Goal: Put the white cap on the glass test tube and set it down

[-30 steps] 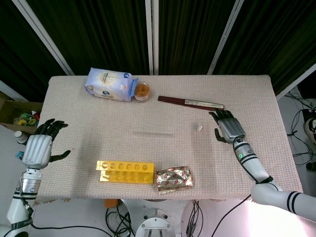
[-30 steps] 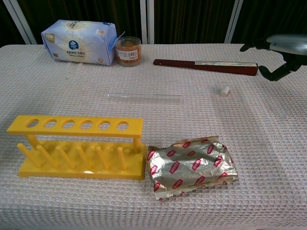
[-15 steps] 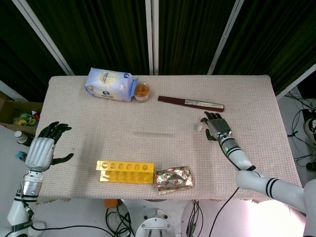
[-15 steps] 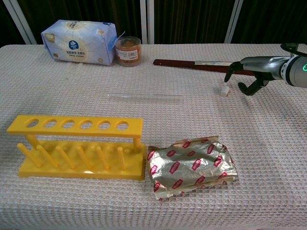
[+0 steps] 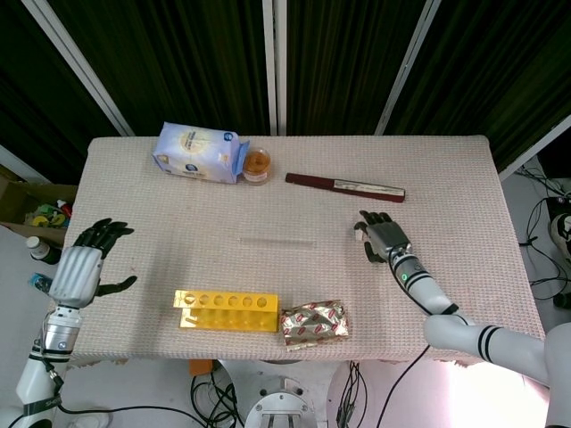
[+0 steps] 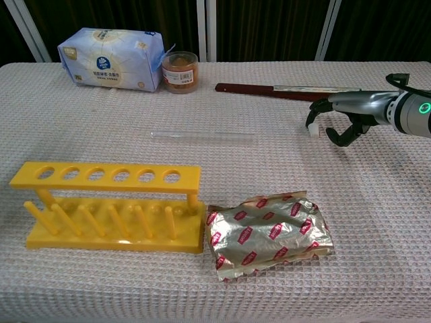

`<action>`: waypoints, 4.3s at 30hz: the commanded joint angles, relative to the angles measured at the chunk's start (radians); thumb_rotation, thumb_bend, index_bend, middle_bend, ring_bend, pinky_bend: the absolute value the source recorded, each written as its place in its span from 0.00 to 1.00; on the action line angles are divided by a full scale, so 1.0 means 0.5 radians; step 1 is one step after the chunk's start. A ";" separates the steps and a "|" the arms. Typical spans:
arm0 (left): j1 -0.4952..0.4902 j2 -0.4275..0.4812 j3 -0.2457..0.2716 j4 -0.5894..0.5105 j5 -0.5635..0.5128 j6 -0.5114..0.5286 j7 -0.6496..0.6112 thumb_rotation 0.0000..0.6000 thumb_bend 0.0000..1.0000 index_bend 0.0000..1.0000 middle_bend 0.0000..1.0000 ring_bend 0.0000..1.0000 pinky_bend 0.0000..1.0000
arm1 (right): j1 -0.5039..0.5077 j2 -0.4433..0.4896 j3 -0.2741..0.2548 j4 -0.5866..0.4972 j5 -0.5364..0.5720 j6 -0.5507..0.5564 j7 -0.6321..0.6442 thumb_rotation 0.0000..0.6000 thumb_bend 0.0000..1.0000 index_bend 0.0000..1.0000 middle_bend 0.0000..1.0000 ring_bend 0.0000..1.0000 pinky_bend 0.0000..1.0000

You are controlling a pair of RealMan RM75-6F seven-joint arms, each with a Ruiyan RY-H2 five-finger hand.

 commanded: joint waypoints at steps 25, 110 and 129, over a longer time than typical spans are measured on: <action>0.016 -0.015 0.001 0.035 0.022 -0.012 -0.061 1.00 0.12 0.25 0.17 0.13 0.21 | -0.142 0.162 -0.198 -0.418 -0.093 0.431 -0.356 1.00 0.65 0.24 0.05 0.00 0.06; -1.126 -0.676 -0.326 0.357 -0.968 -1.127 0.996 1.00 0.26 0.37 0.18 0.12 0.19 | -0.543 0.613 0.111 -0.540 -0.771 0.824 0.491 1.00 0.49 0.63 0.31 0.12 0.20; -1.525 -1.418 -0.491 0.956 -1.535 -0.980 1.320 1.00 0.28 0.42 0.17 0.11 0.16 | -0.581 0.556 0.113 -0.382 -0.807 0.801 0.612 1.00 0.50 0.63 0.31 0.12 0.20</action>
